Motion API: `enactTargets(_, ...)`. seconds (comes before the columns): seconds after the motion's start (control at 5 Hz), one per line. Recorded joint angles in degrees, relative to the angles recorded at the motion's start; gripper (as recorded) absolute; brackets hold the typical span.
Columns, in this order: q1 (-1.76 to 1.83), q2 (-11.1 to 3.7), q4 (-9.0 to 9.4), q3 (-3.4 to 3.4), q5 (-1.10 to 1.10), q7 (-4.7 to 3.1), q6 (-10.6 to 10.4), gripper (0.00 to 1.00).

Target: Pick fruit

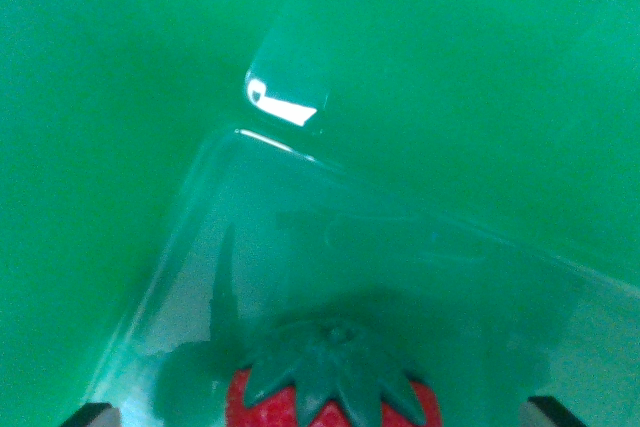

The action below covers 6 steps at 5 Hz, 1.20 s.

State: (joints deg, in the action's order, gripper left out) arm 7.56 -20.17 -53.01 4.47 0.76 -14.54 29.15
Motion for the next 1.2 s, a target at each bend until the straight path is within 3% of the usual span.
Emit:
enactTargets(0.8,0.01,-0.02,0.03,0.01,0.0,-0.01,-0.05,0.0)
enactTargets(1.0,0.01,-0.02,0.03,0.01,0.0,-0.01,-0.05,1.0)
enactTargets(1.2,0.01,-0.02,0.03,0.01,0.0,-0.01,-0.05,1.0)
